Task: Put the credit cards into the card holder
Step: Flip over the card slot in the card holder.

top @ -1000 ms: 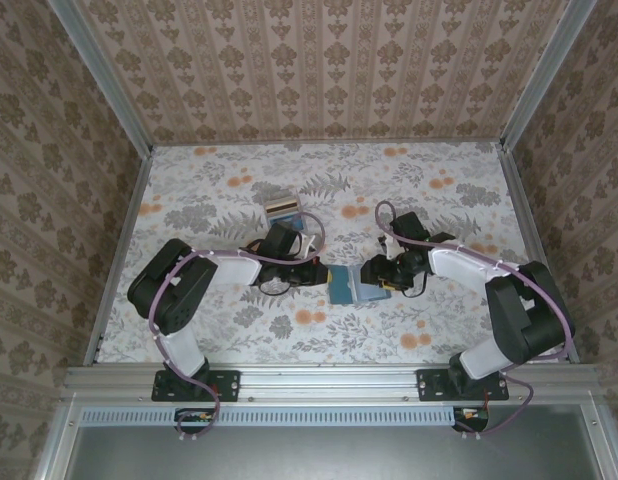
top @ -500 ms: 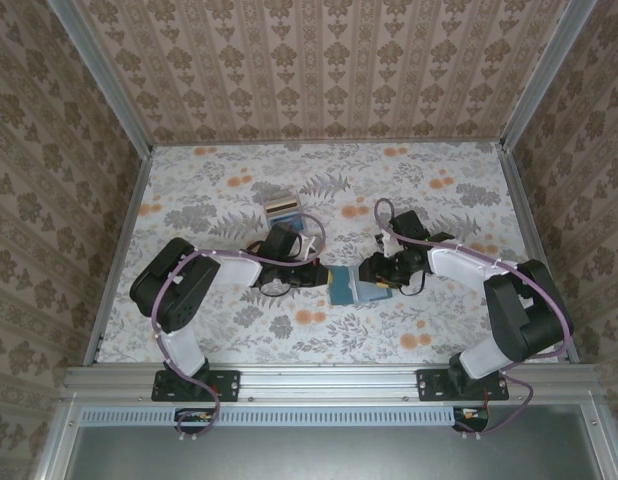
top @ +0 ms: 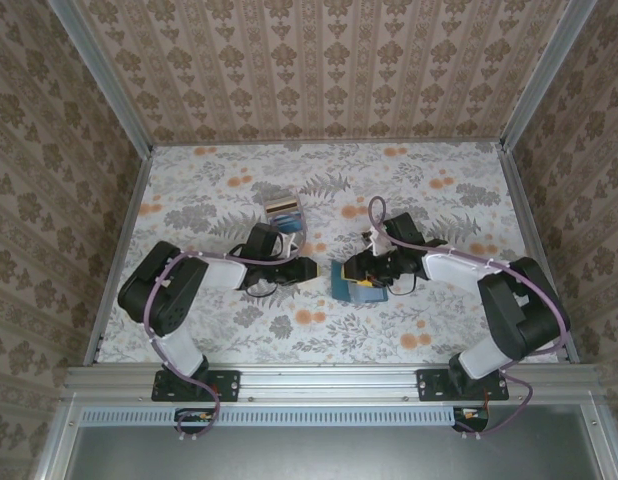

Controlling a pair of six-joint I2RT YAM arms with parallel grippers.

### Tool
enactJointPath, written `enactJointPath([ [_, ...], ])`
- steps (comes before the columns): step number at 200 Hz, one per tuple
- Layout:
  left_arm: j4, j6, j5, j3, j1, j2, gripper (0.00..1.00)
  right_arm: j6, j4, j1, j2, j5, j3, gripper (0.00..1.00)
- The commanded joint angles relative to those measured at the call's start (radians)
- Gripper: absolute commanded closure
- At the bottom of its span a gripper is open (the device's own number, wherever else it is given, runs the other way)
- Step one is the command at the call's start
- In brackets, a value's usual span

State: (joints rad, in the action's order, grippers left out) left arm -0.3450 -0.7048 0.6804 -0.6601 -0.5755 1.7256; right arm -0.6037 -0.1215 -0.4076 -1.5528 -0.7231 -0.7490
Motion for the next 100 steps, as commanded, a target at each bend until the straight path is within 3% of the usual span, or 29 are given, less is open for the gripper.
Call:
enactJointPath([
  [1,-0.046,-0.017,0.008,0.033,0.026,-0.018,0.55,-0.043,0.085,-0.035,-0.047,-0.038,0.014,0.5],
  [23,-0.097,-0.037,0.022,0.052,0.04,-0.024,0.49,-0.069,0.14,-0.046,-0.082,-0.03,0.031,0.5],
  [62,-0.111,-0.04,0.043,0.042,0.036,-0.019,0.46,-0.084,0.145,-0.053,-0.102,-0.016,0.03,0.52],
  [100,-0.108,-0.03,0.041,0.0,-0.02,0.036,0.44,-0.032,0.044,-0.053,-0.117,0.059,0.005,0.63],
])
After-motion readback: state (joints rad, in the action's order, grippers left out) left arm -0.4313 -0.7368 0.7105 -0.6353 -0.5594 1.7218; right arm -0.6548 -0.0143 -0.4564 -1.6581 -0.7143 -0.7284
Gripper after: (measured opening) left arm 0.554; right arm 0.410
